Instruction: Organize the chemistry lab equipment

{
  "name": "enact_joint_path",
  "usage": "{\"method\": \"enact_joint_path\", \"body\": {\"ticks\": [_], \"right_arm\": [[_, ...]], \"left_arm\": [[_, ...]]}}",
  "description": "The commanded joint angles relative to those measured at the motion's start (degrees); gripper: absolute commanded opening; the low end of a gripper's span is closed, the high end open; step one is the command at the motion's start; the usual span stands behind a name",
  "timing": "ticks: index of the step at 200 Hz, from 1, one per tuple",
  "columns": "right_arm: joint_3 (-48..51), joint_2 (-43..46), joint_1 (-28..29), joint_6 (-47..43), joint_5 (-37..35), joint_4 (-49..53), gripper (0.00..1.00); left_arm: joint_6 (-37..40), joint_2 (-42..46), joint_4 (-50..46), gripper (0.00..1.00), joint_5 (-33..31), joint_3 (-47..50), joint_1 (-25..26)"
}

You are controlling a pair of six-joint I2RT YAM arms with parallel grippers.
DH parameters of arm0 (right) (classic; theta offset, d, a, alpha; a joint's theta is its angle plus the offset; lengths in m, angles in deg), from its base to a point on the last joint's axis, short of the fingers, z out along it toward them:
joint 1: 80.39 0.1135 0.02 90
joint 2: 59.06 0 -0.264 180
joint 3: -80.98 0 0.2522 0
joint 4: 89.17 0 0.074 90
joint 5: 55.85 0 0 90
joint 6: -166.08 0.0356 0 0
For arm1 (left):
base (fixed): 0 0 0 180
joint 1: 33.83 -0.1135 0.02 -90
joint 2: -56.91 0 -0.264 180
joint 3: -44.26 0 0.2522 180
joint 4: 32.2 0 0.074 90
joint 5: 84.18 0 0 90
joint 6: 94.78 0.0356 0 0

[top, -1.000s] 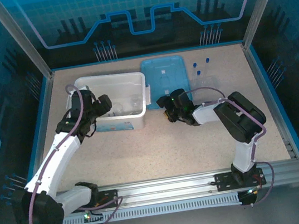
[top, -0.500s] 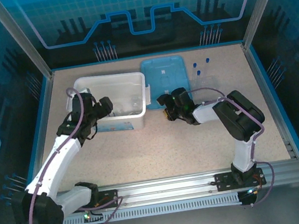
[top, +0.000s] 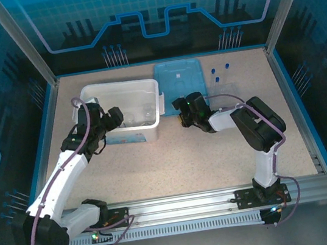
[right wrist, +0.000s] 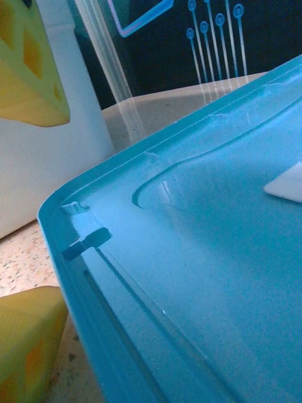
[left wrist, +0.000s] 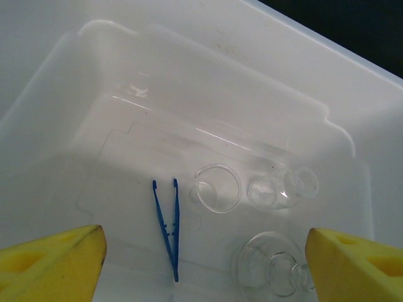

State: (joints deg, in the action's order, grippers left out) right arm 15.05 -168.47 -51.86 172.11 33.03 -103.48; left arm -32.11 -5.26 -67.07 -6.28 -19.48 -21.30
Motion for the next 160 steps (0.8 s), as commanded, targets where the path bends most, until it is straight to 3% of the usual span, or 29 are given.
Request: {"method": "enact_joint_path", "body": {"ticks": [1,102,160], "right_arm": [[-0.9,1.8,-0.9,1.3,-4.8,2.8,0.69],[-6.2,-0.3,1.7,6.1,-11.1,10.6,0.69],[-7.8,-1.2,2.5,6.3,-10.6,11.3,0.69]], "left_arm": [[-0.7,1.6,-2.2,0.84,0.7,-0.9,0.1],[-0.9,3.5,-2.2,0.84,-0.6,-0.9,0.1],[-0.4,4.7,-2.8,0.84,-1.6,-0.8,0.1]]}}
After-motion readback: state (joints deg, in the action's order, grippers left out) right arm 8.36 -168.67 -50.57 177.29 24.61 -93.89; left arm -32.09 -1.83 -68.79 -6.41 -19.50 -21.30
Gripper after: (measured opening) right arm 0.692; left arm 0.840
